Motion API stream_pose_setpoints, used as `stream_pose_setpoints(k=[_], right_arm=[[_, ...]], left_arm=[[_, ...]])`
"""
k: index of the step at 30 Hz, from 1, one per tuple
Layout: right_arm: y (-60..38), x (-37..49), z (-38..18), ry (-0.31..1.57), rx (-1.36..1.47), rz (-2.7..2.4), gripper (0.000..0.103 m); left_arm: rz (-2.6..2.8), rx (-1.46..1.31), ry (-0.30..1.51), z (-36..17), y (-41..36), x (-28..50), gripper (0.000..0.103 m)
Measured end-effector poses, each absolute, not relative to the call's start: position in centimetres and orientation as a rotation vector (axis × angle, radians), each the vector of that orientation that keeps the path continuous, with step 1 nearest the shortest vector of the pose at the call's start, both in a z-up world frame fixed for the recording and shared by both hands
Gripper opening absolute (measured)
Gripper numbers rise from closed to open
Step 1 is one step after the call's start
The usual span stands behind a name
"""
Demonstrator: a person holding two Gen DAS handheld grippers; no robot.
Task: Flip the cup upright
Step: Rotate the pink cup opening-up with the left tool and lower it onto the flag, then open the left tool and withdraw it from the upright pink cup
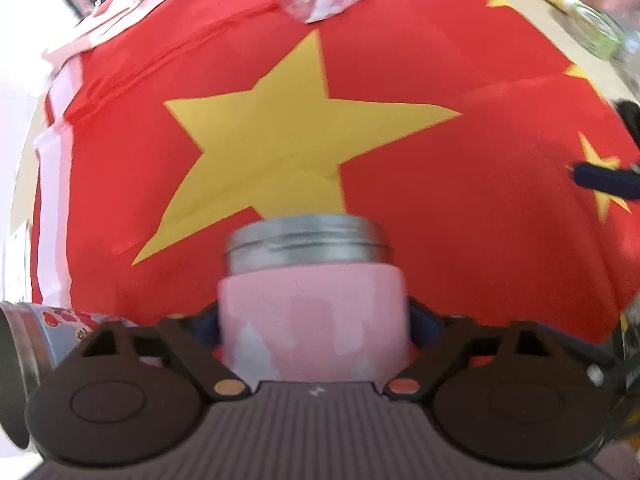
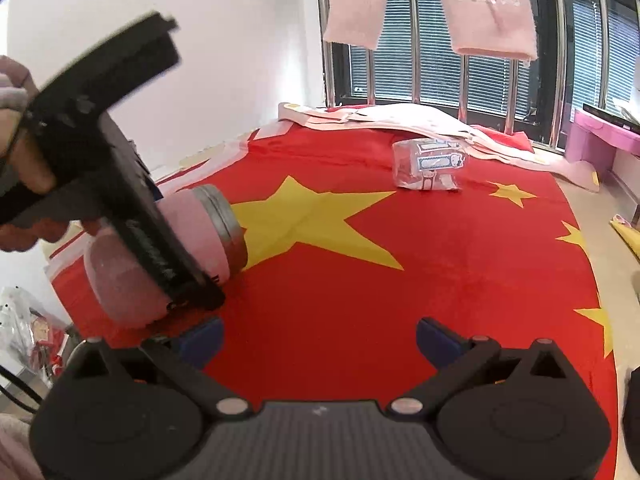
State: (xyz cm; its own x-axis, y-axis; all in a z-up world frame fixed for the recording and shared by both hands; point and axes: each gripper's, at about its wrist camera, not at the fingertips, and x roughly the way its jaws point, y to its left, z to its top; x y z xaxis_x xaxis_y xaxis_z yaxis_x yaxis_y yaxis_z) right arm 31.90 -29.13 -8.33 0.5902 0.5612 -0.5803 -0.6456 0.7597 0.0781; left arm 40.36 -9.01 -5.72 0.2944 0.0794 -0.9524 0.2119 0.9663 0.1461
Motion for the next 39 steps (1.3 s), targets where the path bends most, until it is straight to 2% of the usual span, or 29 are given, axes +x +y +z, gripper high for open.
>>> stream_pose_setpoints(k=[8, 17, 25, 32, 33, 36, 39], right_arm=[[-29.7, 30.9, -7.9, 0.616, -0.135, 0.691, 0.103], [-29.9, 30.4, -6.5, 0.569, -0.106, 0.691, 0.103], [-29.4, 29.6, -6.7, 0.481, -0.082, 0.636, 0.103], [-28.7, 28.5, -7.9, 0.455, -0.065, 0.578, 0.103], [-28.6, 28.3, -7.9, 0.451, -0.063, 0.573, 0.103], [-28.4, 27.4, -7.2, 0.421, -0.056, 0.560, 0.103], [-28.3, 25.2, -5.8, 0.379, -0.055, 0.548, 0.103]], left_arm=[[-0.103, 0.191, 1.154, -3.6, -8.1, 37.0, 0.085], [-0.076, 0.074, 0.808, 0.4, -7.9, 31.8, 0.084], [0.010, -0.042, 0.451, -3.4, -6.7, 30.1, 0.085], [0.001, 0.028, 0.397, -6.3, -6.5, 29.7, 0.085], [0.002, 0.030, 0.403, -6.2, -6.5, 29.7, 0.087], [0.015, 0.049, 0.351, -4.9, -6.6, 28.2, 0.103], [0.022, 0.072, 0.266, -2.5, -6.5, 24.2, 0.103]])
